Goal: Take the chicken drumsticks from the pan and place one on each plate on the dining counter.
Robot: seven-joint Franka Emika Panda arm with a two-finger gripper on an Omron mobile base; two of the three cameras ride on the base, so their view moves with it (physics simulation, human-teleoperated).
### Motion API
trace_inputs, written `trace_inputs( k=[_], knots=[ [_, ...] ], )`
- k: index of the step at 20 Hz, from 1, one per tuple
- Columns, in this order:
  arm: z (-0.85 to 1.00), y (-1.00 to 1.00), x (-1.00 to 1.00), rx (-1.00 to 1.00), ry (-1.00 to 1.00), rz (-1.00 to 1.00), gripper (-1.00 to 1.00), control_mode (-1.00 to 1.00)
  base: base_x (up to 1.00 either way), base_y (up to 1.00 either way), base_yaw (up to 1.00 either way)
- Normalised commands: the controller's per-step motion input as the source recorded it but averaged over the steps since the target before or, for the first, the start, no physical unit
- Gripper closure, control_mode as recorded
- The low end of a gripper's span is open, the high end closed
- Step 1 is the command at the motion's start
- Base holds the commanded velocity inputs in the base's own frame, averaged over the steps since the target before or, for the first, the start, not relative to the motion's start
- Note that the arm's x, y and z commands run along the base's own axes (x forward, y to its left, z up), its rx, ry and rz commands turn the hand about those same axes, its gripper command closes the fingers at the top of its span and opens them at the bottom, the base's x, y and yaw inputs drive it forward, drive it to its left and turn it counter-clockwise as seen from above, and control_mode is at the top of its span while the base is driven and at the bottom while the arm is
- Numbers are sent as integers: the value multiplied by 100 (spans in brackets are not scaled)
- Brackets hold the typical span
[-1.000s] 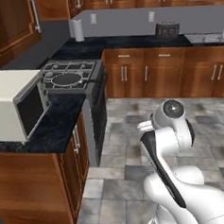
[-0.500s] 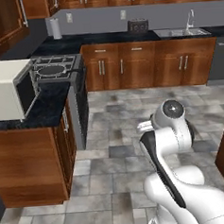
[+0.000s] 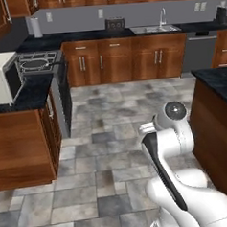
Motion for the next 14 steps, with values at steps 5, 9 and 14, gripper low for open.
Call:
trace_inputs(
  k=[5, 9, 14],
  knots=[
    [0, 0, 0, 0, 0, 0, 100, 100, -100, -85, -10],
    [0, 0, 0, 0, 0, 0, 100, 100, -100, -99, -9],
    [0, 0, 0, 0, 0, 0, 100, 100, -100, -81, -10]
  ],
)
